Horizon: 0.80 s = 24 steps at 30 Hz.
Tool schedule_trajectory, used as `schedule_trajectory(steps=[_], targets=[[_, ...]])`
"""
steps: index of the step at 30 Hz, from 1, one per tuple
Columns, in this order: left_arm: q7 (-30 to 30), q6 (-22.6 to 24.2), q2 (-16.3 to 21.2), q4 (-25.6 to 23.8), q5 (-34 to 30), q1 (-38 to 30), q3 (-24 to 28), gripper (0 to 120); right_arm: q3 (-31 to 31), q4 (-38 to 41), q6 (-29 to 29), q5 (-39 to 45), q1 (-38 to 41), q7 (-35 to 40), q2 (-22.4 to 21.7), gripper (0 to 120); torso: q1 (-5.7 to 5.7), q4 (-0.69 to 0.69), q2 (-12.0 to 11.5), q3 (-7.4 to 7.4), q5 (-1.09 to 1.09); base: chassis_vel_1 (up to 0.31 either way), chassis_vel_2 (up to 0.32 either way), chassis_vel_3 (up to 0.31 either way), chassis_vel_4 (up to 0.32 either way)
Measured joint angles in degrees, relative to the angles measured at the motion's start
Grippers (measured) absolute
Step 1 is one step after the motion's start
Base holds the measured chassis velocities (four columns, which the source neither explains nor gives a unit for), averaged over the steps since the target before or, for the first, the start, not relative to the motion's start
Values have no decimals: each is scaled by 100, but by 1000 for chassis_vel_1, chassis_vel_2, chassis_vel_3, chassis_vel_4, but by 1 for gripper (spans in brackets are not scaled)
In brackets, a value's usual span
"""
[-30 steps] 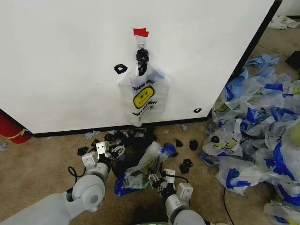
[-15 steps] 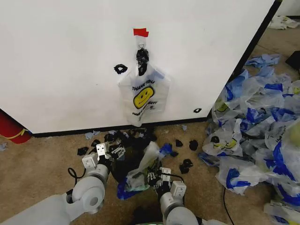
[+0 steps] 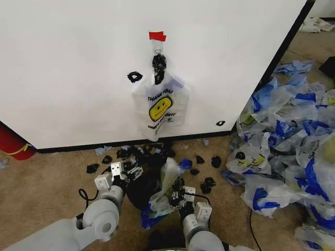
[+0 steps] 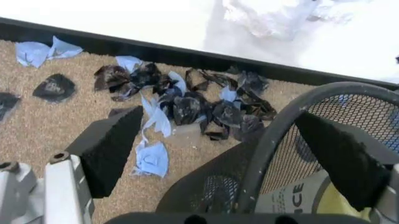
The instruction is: Pick up the garbage bag from the wall and place it over the trash bin.
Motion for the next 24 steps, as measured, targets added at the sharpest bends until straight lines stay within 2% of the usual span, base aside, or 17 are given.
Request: schedule_trajectory(steps=[6,12,18,21,24], targets=[[65,0,-1,-17,98,-26,-53,94,102,-18,19,-83,61,-7,21,5,0,0,0,0,0,0,0,0,0],[383,-28,13,-53,261,-30,-270,94,317,-51,36,-302,75,-115,12,4,0,0,0,0,-1,0,0,0,0],[739,-50,142,-478,174,-25,-491,94,451,-140,38,-425,158,-155,-54,3,0,0,0,0,1,0,0,0,0],[863,1,222,-917,-31,-26,-563,94,468,-164,30,-427,287,-141,-31,0,0,1,0,0,-1,0,0,0,0],[891,8,235,-954,-40,-24,-571,94,460,-168,18,-419,297,-133,-20,0,0,0,0,-1,2,0,0,0,0]])
